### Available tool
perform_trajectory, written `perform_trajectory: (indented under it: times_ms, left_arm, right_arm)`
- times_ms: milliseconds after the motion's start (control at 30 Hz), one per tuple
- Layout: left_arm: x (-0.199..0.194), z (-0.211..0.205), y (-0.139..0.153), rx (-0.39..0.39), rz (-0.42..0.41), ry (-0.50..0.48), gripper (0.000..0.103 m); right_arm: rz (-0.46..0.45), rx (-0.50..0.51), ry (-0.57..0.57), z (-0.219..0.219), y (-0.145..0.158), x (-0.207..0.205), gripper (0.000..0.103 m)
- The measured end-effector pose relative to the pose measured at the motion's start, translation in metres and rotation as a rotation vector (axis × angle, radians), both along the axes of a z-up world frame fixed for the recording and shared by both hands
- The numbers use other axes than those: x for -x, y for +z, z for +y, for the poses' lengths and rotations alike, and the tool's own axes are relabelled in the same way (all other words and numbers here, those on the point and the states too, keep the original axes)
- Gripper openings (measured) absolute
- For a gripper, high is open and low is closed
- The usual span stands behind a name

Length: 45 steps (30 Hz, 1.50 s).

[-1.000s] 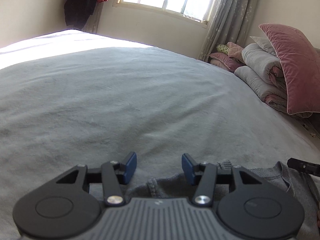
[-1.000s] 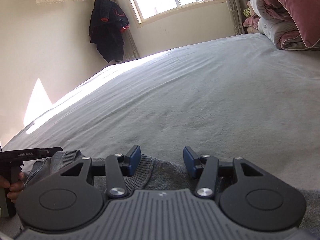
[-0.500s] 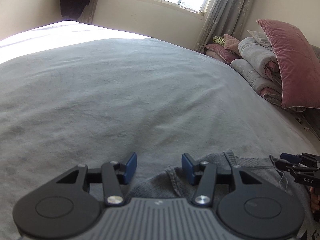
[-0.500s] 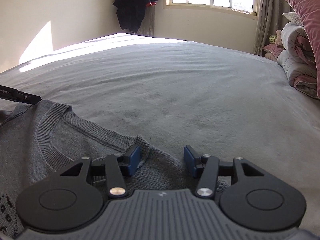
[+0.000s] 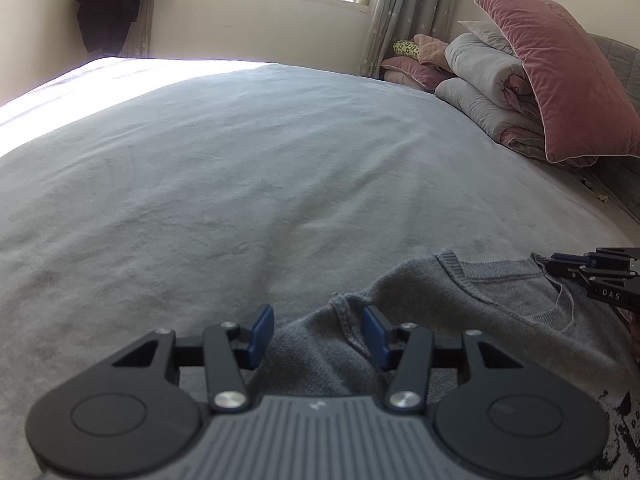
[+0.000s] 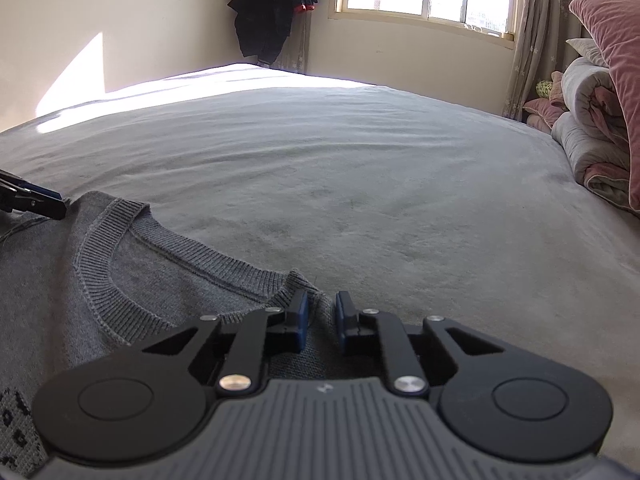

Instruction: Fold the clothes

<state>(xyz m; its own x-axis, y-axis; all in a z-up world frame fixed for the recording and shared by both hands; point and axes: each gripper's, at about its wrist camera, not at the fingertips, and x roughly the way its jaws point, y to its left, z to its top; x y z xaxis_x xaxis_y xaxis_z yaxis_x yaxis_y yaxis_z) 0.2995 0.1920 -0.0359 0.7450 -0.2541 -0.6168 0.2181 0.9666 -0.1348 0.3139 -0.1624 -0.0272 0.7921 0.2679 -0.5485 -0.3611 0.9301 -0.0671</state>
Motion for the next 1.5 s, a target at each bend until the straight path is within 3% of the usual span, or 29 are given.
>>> perform_trajectory:
  times_ms: [33,100,167,300,367,467,567,633,767,900,1033,1200,1400,1500]
  left_arm:
    - [0.003,-0.002,-0.001,-0.014,-0.011,-0.002,0.037]
    - [0.006,-0.005,-0.002,-0.014,-0.014,-0.009,0.007]
    - [0.007,-0.012,0.001,-0.045,-0.03,0.019,0.004]
    - [0.014,-0.029,0.012,-0.247,-0.139,0.127,0.003]
    - [0.012,-0.028,0.013,-0.268,-0.142,0.144,0.003]
    - [0.003,-0.03,-0.005,-0.323,-0.098,0.138,0.004]
    - [0.001,-0.034,-0.005,-0.358,-0.103,0.138,0.005]
    - [0.001,-0.032,-0.003,-0.353,-0.105,0.147,0.007]
    - [0.006,-0.031,0.011,-0.335,-0.126,0.218,0.038]
    - [0.012,-0.036,0.031,-0.224,-0.106,0.232,0.039]
    - [0.02,-0.055,0.041,-0.125,-0.075,0.149,0.045]
    - [0.023,-0.095,0.033,-0.139,-0.013,0.055,0.047]
    - [0.021,-0.159,0.031,-0.089,0.002,-0.081,0.047]
    - [0.009,-0.194,0.027,-0.088,-0.009,-0.148,0.047]
  right_arm:
    - [-0.001,0.002,-0.003,0.001,0.0,0.0,0.012]
    - [-0.002,0.006,-0.01,0.003,0.0,0.001,0.009]
    - [-0.018,0.025,-0.029,0.005,0.0,0.003,0.007]
    - [-0.102,0.092,-0.119,0.007,0.004,0.011,0.005]
    - [-0.134,0.118,-0.148,0.007,0.005,0.012,0.004]
    - [-0.095,0.17,-0.135,0.014,-0.006,0.004,0.004]
    - [-0.091,0.207,-0.128,0.017,-0.009,0.003,0.006]
    - [-0.09,0.198,-0.132,0.014,-0.007,0.002,0.01]
    - [-0.117,0.213,-0.172,0.011,0.002,0.006,0.049]
    - [-0.111,0.199,-0.244,-0.003,0.016,0.012,0.053]
    - [-0.038,0.115,-0.306,-0.04,0.026,0.023,0.055]
    - [0.013,0.087,-0.399,-0.1,0.029,0.056,0.059]
    - [0.047,-0.197,-0.542,-0.176,0.023,0.089,0.06]
    - [0.061,-0.255,-0.55,-0.189,0.009,0.093,0.06]
